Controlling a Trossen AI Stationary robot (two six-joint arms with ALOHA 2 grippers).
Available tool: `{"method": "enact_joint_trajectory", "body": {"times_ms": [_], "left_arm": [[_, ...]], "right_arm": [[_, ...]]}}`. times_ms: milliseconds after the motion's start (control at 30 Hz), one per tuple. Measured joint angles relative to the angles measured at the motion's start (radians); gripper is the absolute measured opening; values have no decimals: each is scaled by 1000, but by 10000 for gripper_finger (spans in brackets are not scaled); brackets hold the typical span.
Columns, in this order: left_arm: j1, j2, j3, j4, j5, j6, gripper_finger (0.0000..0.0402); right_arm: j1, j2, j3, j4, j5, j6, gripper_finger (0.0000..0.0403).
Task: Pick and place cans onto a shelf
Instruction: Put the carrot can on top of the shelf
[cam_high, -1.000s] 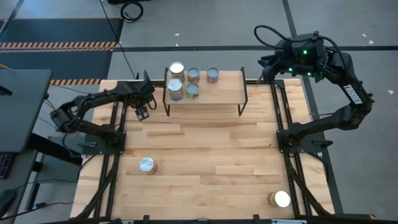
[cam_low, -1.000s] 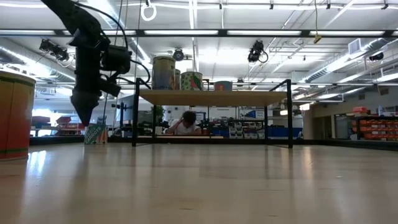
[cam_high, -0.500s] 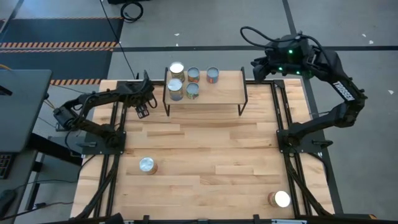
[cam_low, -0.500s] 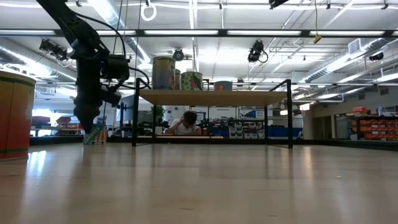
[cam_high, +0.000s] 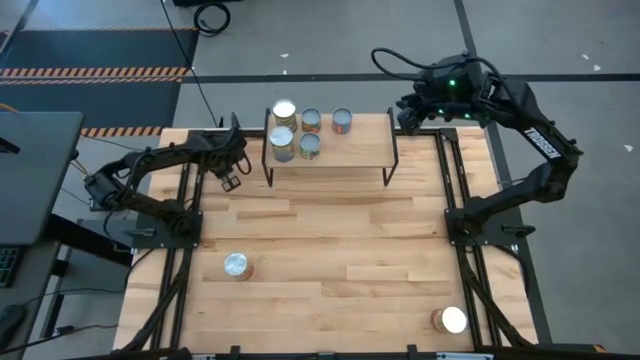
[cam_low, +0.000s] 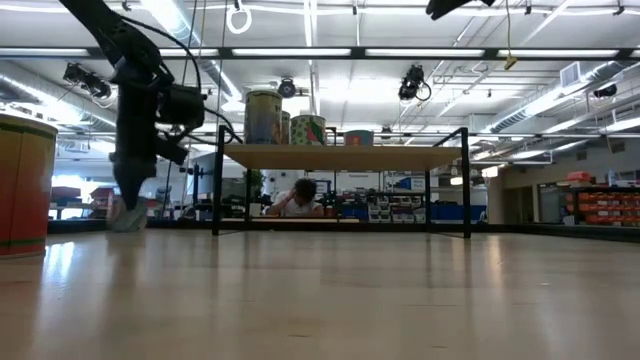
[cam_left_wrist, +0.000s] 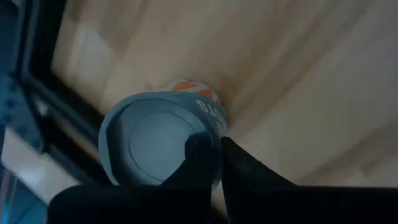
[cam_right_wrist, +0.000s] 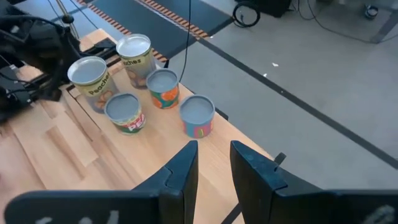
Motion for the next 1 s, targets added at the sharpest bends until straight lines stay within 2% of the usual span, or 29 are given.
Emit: {"method": "enact_joint_trajectory", "body": {"times_ms": [100,300,400,567,700,800,867,1000], "left_arm": [[-25,-49,53,-76,1,-26,17],[-142,-141,146,-299,115,-183,15],[-269,-178,187,-417,157,-282,15],[-569,-199,257,-473,193,-469,15],[-797,-166,284,-370,179,-558,15],[-921,-103,296,-224,99,-577,15],[-969,-41,304,-123,52,-537,18],[-1006,115,356,55,31,-451,20]], "right_arm": [[-11,-1,0,0,0,-22,100],[-37,4,0,2,1,-72,100],[-38,4,0,7,1,-104,100],[-38,4,0,7,-8,-165,100],[-38,4,0,7,-61,-230,100],[-35,4,0,7,-124,-299,100],[-35,4,0,7,-183,-351,100],[-34,4,0,1,-285,-419,100]]}}
